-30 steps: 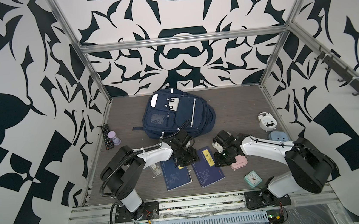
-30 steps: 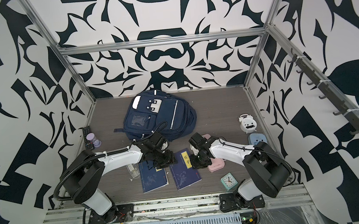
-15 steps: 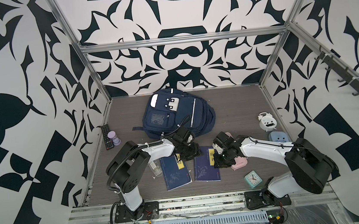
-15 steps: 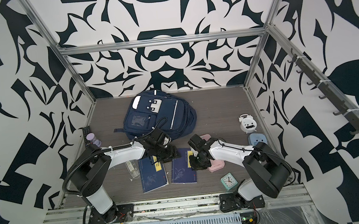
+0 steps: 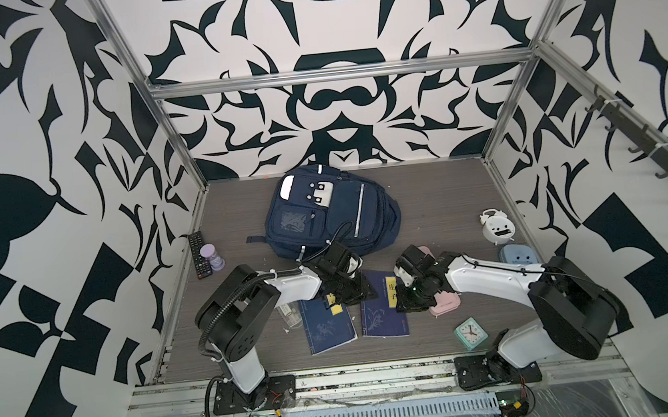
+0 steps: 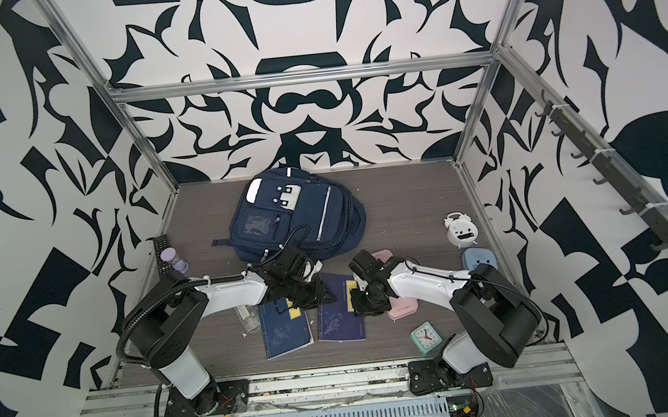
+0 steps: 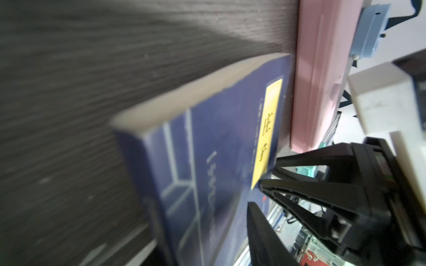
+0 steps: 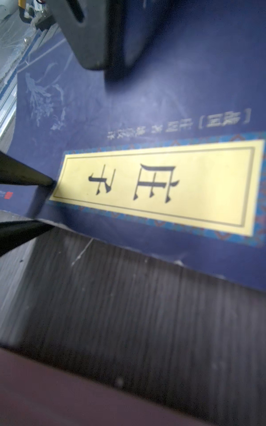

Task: Pack the student bag

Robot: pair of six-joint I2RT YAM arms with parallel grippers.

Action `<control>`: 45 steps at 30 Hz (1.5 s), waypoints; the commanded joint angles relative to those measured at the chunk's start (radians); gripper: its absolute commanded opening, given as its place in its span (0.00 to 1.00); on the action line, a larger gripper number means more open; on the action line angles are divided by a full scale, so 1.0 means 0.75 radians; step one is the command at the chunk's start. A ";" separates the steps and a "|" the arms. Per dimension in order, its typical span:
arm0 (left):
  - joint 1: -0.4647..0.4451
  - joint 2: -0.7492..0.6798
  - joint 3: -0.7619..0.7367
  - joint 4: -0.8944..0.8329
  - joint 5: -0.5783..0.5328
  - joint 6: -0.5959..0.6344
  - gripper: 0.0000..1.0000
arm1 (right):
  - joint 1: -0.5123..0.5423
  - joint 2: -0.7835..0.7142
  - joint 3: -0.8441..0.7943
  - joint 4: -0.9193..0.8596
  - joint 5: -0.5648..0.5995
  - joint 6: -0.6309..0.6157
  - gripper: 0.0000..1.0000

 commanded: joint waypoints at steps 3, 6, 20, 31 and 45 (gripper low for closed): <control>-0.017 -0.003 0.028 0.082 0.126 0.010 0.22 | 0.019 0.055 -0.003 0.078 0.046 -0.032 0.33; -0.015 -0.016 0.049 0.086 0.152 0.010 0.12 | 0.017 0.037 0.030 0.027 0.072 -0.067 0.39; 0.172 -0.252 0.110 -0.030 0.264 0.148 0.00 | -0.229 -0.348 0.201 -0.066 0.066 -0.161 0.70; 0.361 -0.372 0.100 0.015 0.473 0.206 0.00 | -0.389 -0.336 0.181 0.371 -0.429 0.003 0.78; 0.418 -0.360 -0.017 0.459 0.704 -0.070 0.00 | -0.398 -0.181 0.082 0.786 -0.675 0.186 0.80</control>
